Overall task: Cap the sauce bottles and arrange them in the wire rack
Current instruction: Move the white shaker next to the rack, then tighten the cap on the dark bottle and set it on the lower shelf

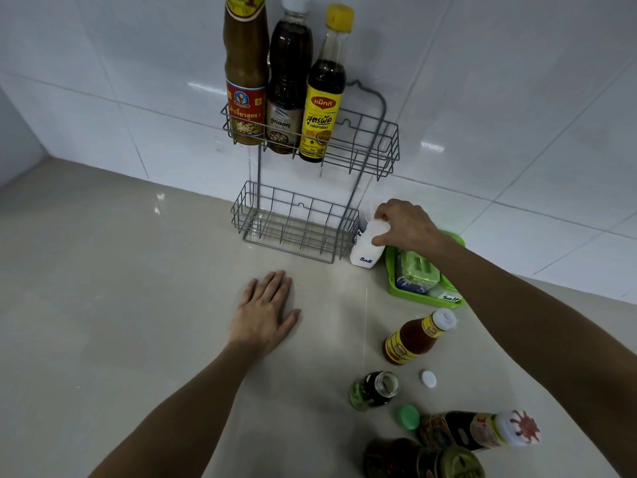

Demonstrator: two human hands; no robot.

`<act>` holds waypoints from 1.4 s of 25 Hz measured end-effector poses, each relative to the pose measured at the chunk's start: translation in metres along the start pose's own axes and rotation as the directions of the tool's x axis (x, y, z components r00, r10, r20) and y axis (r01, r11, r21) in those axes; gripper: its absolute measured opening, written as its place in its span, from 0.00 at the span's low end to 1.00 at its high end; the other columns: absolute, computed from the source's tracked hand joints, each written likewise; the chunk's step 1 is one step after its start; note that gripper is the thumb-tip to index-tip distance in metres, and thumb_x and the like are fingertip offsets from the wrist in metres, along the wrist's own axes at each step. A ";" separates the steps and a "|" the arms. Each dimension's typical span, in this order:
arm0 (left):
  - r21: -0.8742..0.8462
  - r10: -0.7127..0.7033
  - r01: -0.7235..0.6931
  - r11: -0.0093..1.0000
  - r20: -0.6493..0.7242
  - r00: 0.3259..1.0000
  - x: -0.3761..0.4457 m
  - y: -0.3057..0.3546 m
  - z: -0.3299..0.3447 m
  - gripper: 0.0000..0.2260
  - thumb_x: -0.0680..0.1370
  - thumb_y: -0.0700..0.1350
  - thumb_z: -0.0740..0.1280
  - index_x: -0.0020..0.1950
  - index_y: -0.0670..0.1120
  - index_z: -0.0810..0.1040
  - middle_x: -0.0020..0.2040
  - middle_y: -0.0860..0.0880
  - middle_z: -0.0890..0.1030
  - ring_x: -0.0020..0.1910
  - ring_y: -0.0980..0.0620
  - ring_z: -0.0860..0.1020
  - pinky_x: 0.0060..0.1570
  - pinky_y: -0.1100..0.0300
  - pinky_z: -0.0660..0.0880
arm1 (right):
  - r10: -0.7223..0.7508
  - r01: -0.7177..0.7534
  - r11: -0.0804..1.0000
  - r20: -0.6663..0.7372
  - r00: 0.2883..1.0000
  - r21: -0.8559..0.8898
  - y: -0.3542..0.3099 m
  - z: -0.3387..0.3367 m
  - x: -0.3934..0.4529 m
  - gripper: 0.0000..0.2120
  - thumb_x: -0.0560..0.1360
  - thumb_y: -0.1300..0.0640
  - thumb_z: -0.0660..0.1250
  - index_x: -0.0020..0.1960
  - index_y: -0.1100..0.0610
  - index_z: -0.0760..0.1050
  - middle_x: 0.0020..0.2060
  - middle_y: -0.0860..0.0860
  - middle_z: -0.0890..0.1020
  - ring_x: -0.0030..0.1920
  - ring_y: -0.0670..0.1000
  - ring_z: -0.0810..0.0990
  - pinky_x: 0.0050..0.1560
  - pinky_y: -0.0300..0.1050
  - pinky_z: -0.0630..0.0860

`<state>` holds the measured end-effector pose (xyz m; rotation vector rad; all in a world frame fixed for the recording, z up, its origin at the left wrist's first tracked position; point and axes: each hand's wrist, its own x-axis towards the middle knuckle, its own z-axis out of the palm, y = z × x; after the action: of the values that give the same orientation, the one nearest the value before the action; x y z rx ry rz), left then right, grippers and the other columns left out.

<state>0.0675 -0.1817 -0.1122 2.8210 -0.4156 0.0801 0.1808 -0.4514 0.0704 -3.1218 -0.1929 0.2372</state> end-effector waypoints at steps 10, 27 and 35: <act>-0.013 0.001 -0.001 1.000 0.000 1.000 -0.001 0.000 -0.001 0.34 0.78 0.64 0.46 0.80 0.49 0.57 0.80 0.50 0.57 0.79 0.53 0.53 0.76 0.51 0.45 | -0.007 0.007 1.000 -0.028 1.000 0.013 0.001 -0.001 -0.007 0.23 0.67 0.49 0.75 0.59 0.52 0.73 0.56 0.52 0.78 0.54 0.56 0.77 0.48 0.48 0.72; -0.067 0.024 -0.016 0.998 0.110 0.994 0.002 -0.001 -0.010 0.41 0.72 0.69 0.39 0.80 0.49 0.52 0.81 0.50 0.51 0.80 0.52 0.47 0.77 0.52 0.42 | -0.012 0.031 0.965 -0.072 0.997 0.260 0.006 -0.031 -0.074 0.19 0.71 0.46 0.73 0.59 0.50 0.78 0.56 0.49 0.83 0.54 0.50 0.80 0.55 0.50 0.77; -0.748 0.038 -0.101 0.656 -0.101 0.994 -0.041 0.048 -0.053 0.22 0.75 0.57 0.65 0.65 0.48 0.77 0.65 0.52 0.77 0.66 0.54 0.73 0.69 0.52 0.68 | -0.149 0.107 0.717 0.002 0.989 0.689 -0.029 -0.067 -0.206 0.10 0.70 0.58 0.76 0.51 0.55 0.82 0.44 0.50 0.86 0.42 0.48 0.84 0.41 0.33 0.77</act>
<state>0.0135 -0.1992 -0.0519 1.9582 -0.4143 0.0202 -0.0142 -0.4471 0.1684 -2.3416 -0.2504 0.3102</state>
